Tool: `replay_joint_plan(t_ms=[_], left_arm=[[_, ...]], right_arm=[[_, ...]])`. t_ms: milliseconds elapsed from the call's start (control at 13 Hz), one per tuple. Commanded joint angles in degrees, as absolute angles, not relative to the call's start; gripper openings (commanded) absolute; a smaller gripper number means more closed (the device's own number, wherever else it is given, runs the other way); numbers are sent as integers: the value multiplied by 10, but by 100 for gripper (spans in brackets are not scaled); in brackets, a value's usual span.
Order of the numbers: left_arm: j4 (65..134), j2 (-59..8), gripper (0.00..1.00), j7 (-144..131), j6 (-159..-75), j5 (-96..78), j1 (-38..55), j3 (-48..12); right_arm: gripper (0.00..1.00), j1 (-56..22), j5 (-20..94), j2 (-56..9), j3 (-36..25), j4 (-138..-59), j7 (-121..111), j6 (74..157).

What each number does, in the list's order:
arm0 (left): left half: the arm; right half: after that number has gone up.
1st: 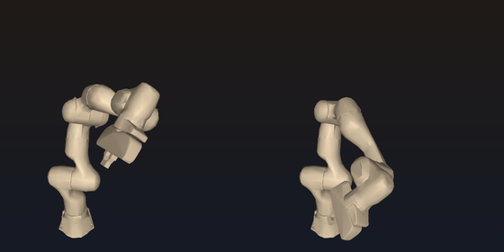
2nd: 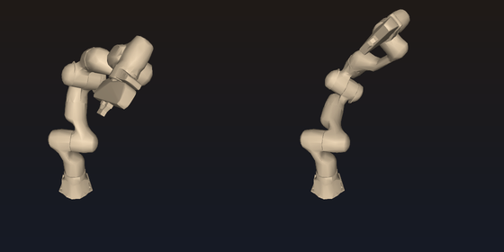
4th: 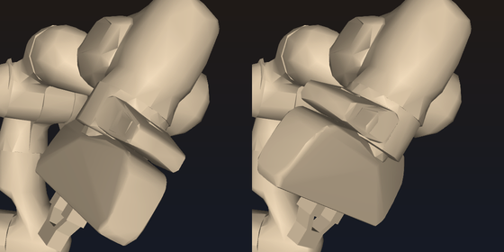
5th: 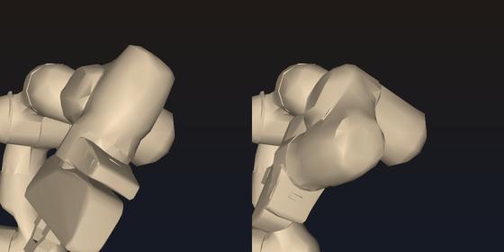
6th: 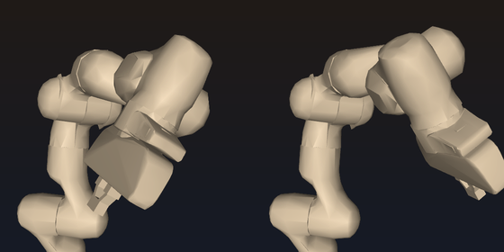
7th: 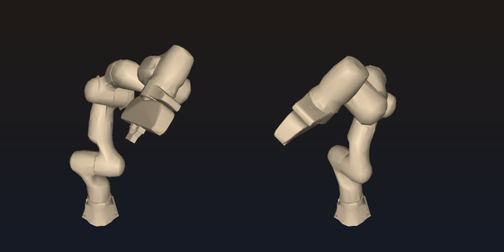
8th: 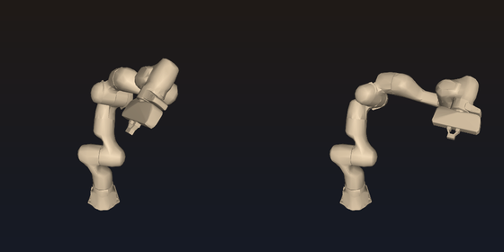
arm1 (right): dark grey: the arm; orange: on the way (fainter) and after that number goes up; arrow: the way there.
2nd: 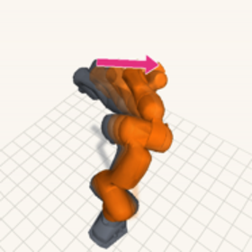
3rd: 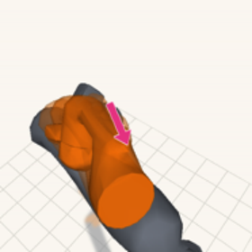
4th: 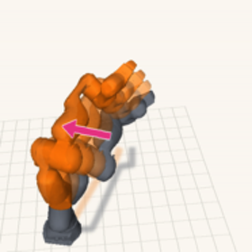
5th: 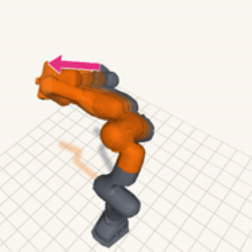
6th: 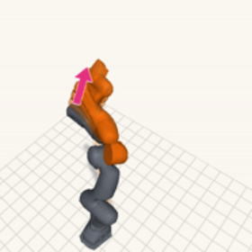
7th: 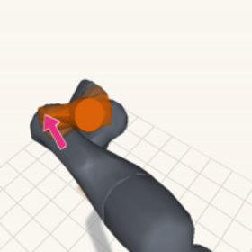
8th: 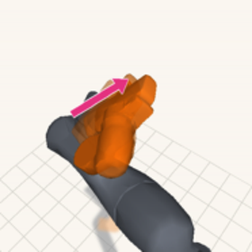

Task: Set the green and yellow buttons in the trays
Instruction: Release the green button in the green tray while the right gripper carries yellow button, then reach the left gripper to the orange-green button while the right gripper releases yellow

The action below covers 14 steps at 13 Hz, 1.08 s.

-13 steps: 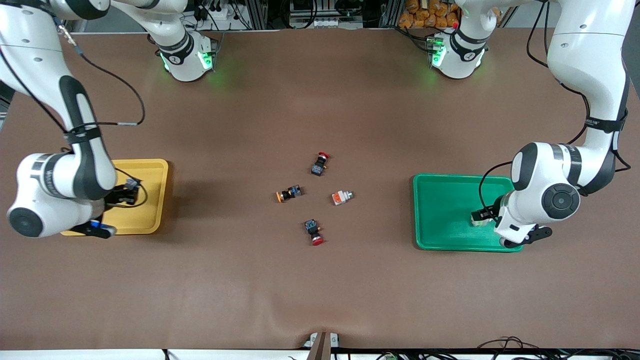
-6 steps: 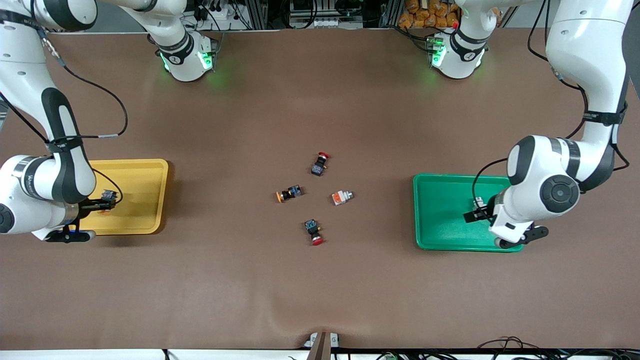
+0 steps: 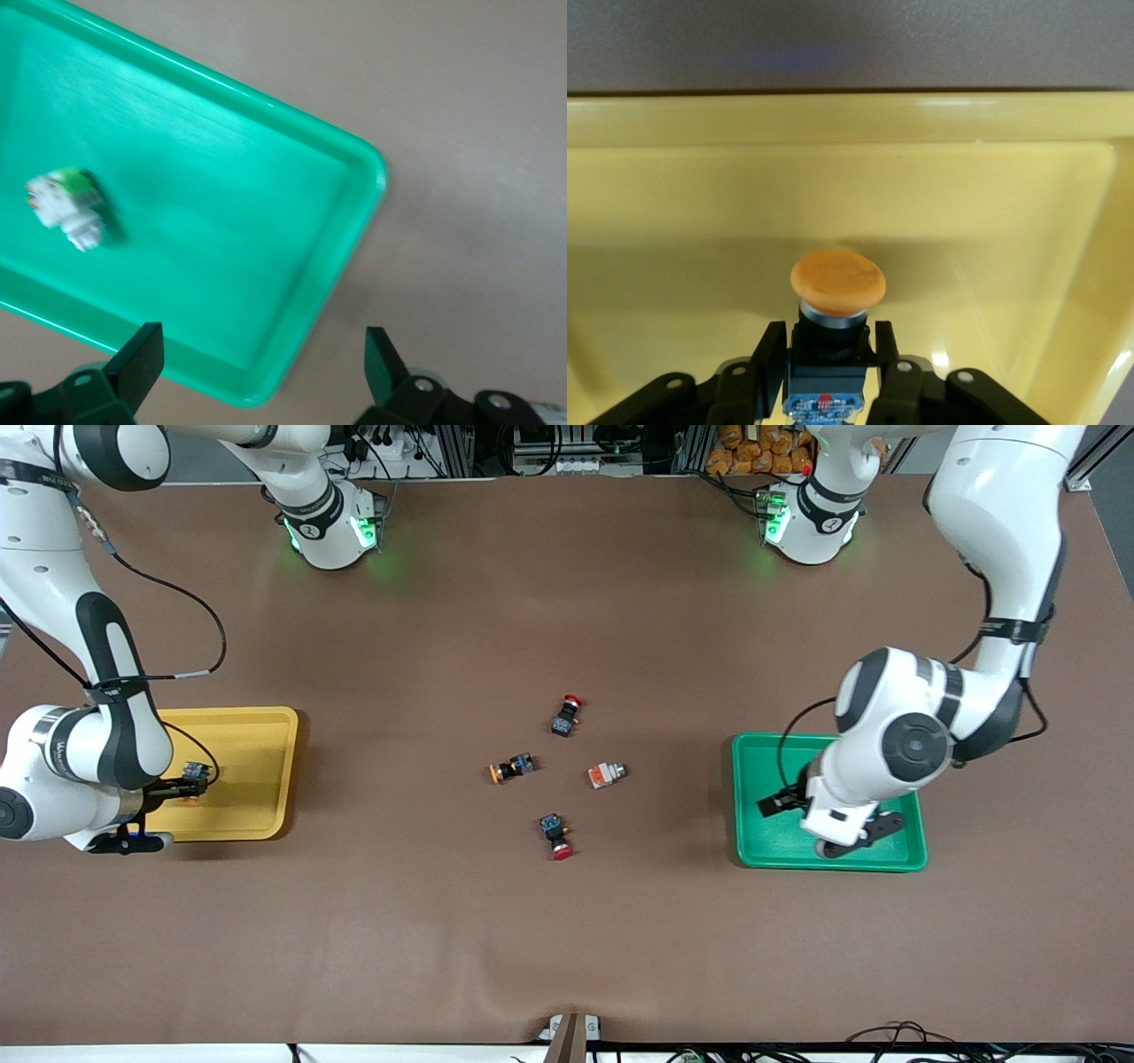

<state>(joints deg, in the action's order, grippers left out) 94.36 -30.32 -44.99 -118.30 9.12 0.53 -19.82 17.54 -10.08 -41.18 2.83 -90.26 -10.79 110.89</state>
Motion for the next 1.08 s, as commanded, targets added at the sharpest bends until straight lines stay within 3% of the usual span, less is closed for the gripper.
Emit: replay_joint_plan(t_ms=[0,463,1004], left_arm=[[905,-333,100,-487,-1179,90,39,-197],[861,-371,100,-545,-1186,88,103,-196],[824,-407,100,-564,-1194,90,151,-191]], right_arm=[[100,184,-107,-414,38,-896,-104,1100],[100,171,-100,-409,43,-889,-51,1049],[100,134,-6,-392,46,-882,31,946]])
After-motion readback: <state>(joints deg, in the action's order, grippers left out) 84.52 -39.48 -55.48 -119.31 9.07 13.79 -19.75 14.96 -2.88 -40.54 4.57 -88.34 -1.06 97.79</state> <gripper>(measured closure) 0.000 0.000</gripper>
